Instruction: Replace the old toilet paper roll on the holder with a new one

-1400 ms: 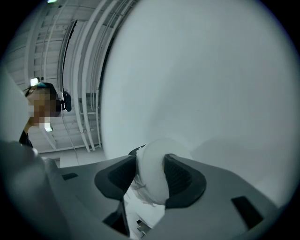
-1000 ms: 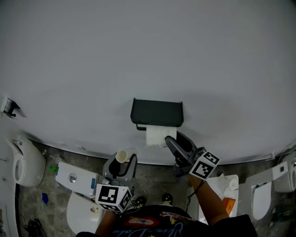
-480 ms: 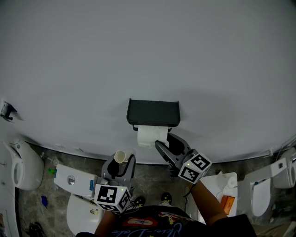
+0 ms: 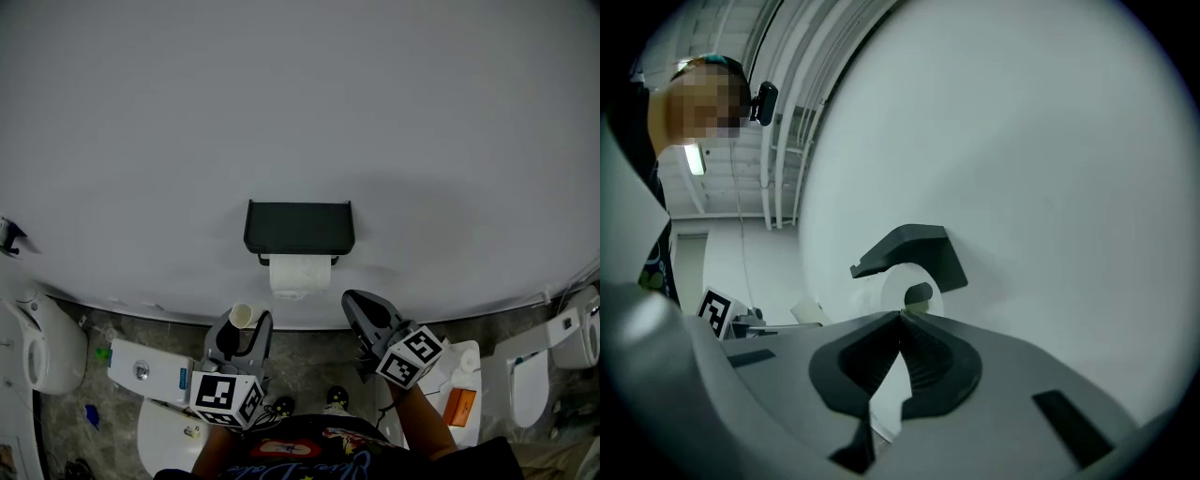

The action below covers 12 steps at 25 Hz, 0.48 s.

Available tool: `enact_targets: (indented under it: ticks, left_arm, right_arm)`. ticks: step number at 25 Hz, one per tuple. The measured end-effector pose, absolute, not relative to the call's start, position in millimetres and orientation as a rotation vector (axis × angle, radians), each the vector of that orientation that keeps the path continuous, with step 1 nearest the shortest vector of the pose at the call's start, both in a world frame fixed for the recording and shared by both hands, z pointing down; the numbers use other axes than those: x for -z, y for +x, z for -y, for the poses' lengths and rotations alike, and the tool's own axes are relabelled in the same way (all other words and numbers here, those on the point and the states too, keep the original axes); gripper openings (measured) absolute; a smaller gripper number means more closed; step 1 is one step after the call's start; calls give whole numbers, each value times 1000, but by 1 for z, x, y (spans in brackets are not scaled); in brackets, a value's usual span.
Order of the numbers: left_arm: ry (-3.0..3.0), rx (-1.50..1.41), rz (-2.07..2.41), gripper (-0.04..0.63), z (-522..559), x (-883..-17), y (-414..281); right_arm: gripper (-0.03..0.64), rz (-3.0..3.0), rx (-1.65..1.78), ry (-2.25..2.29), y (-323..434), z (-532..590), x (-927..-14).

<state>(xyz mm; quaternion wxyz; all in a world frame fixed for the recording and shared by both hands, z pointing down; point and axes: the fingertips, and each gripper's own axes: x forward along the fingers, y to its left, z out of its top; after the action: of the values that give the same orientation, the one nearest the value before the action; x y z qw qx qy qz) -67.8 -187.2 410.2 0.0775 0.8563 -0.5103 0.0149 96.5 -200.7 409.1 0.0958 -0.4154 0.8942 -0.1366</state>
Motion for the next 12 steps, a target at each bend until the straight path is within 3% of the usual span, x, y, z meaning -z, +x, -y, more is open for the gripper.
enact_targets:
  ticks: [12]
  left_arm:
    - [2577,-56,1513,183,191,-411,-64]
  right_arm:
    - [14,-2702,319,-1316,94,197,-406]
